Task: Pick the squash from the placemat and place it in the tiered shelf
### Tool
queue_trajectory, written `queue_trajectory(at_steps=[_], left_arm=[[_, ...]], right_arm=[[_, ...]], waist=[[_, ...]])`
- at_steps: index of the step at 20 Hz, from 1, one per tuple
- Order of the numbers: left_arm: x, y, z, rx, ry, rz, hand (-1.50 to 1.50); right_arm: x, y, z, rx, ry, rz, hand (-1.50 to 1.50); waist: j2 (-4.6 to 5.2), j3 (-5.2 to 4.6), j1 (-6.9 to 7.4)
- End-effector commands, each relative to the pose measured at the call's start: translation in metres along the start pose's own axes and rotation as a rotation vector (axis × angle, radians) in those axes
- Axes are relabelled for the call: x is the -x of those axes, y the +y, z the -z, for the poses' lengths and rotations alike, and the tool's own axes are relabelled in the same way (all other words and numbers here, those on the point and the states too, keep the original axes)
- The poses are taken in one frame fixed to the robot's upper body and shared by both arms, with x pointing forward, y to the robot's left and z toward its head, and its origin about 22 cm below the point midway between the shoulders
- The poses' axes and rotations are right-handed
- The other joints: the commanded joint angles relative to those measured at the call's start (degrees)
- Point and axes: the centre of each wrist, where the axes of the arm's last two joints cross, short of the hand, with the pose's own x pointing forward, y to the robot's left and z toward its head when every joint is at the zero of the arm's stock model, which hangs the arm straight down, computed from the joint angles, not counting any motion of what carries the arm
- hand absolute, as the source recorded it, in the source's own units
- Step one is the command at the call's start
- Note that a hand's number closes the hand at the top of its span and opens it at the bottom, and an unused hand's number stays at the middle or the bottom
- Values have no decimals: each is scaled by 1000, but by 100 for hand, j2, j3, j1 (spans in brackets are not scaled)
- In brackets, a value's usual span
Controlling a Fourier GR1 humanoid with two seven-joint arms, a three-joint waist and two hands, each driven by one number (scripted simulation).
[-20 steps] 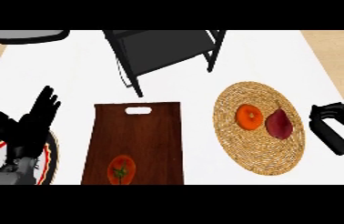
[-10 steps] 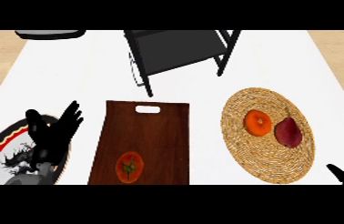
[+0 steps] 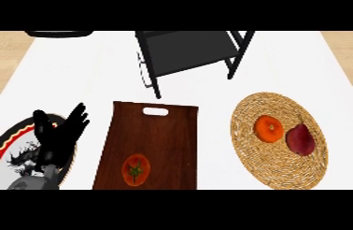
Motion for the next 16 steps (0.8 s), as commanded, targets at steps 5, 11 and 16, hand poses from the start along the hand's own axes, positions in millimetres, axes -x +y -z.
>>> queue_trajectory(at_steps=[5, 11, 16], left_arm=[[-9, 1, 0, 32, 1, 6, 0], [-22, -18, 8, 8, -25, 11, 0], [9, 5, -2, 33, -6, 5, 0]], right_arm=[[-73, 28, 19, 63, 169, -91, -150], [-94, 53, 54, 77, 275, -223, -150], [-99, 91, 68, 19, 355, -264, -150]], waist=[[14, 4, 131], [9, 8, 94], [6, 6, 115]])
